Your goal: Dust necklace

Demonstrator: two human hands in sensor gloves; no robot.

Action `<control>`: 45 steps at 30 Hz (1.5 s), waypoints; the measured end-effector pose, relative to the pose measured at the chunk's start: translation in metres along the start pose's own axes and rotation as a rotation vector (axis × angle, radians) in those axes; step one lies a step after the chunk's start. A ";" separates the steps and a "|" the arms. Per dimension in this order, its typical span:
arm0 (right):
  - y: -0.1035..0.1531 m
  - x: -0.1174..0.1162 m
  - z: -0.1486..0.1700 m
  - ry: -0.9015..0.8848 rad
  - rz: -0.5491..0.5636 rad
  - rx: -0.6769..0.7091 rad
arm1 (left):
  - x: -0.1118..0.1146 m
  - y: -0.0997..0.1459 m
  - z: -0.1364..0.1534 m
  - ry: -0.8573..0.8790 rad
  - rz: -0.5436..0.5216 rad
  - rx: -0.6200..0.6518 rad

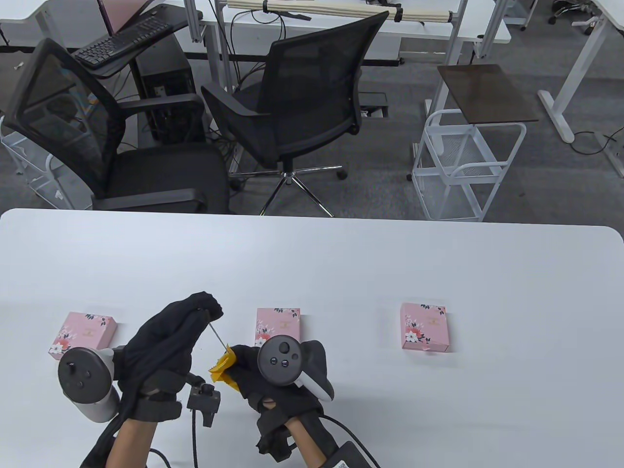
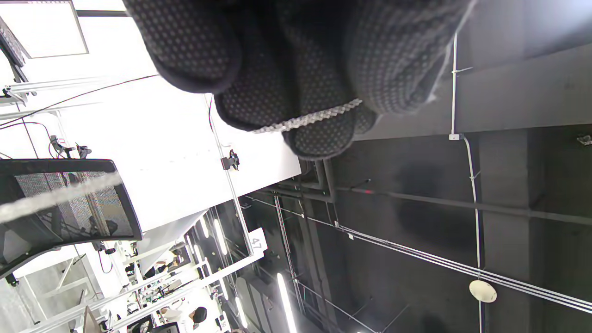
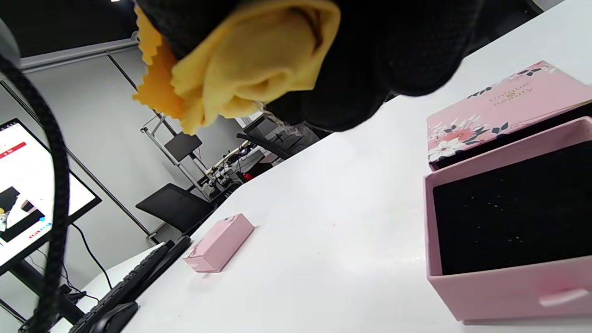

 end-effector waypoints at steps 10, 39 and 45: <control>-0.001 -0.003 0.005 0.117 -0.024 -0.008 | -0.012 0.001 0.000 0.024 -0.037 -0.008; 0.001 0.016 0.009 0.421 -0.128 -0.085 | -0.047 0.003 0.011 0.080 -0.122 -0.057; 0.009 0.062 0.018 0.362 0.037 -0.124 | -0.047 0.002 0.011 0.076 -0.119 -0.066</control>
Point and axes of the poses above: the tracker on the back of each hand, its own z axis roughly to the little-finger side, its own y axis roughly from the fingertips to the wrist, x = y × z, the point moved 5 cm from there along -y, roughly from the wrist to the fingertips, and after that the axes turned 8 degrees about z, right-handed, at the moved point
